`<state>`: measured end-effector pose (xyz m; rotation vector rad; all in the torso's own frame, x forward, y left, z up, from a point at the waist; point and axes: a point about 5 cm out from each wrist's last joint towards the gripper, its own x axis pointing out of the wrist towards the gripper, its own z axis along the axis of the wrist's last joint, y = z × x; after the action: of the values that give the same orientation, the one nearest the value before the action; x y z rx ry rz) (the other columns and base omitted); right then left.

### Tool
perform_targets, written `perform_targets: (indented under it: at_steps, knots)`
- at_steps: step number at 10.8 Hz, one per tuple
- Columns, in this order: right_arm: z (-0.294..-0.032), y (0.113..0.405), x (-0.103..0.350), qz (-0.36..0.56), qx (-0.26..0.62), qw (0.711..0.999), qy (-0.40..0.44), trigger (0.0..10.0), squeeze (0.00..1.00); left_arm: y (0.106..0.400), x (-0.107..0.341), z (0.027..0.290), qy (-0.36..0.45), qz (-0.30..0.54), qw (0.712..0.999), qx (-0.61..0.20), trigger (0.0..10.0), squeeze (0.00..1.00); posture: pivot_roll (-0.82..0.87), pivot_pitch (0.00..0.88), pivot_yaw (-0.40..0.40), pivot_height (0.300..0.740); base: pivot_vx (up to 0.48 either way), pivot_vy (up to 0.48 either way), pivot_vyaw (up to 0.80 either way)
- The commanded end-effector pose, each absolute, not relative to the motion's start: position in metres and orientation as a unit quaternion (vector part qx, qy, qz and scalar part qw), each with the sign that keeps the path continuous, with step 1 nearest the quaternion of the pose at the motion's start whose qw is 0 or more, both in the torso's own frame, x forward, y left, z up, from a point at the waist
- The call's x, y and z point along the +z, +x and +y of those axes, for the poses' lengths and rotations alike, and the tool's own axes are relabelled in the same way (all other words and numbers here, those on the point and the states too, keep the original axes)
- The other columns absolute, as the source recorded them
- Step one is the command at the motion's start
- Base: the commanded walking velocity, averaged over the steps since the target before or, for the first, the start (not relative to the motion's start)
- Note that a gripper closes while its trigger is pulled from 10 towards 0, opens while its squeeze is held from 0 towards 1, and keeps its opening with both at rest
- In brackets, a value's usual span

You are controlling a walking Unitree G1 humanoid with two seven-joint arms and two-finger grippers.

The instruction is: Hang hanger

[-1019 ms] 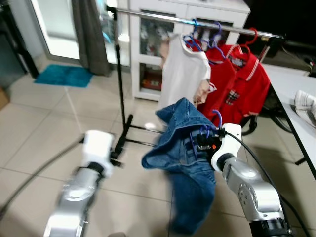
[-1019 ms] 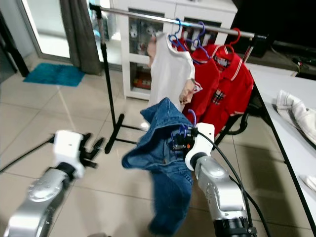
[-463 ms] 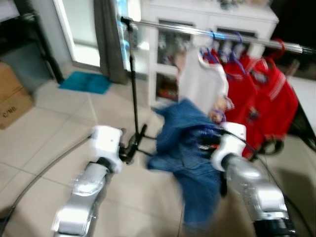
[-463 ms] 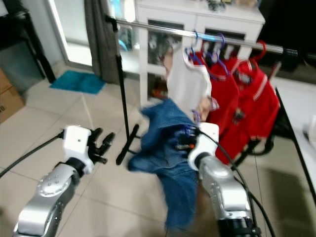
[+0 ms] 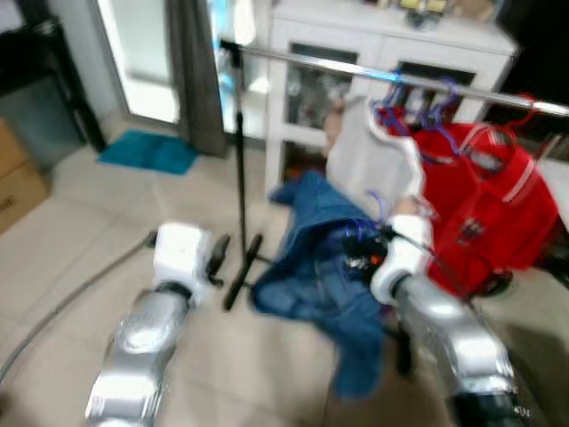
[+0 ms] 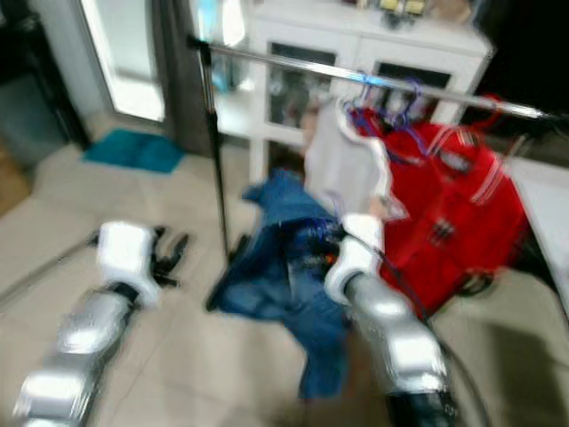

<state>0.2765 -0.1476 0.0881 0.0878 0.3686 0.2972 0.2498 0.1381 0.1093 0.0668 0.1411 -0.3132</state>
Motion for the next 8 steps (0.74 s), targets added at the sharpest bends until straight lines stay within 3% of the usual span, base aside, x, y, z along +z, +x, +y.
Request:
perform_targets:
  at_steps: [1,8]
  knots:
    - [-0.136,0.283,0.104,0.147,0.165,0.974,0.048,10.0,0.00,0.251,0.113,0.148,0.051,0.063,0.986,-0.144,10.0,0.00,0.14,0.000,-0.053,0.740,0.435,0.000,0.80]
    - [-0.121,0.294,0.123,0.155,0.172,0.972,0.042,10.0,0.00,0.248,0.113,0.151,0.071,0.068,0.981,-0.165,10.0,0.00,0.14,0.000,-0.042,0.740,0.435,0.000,0.00]
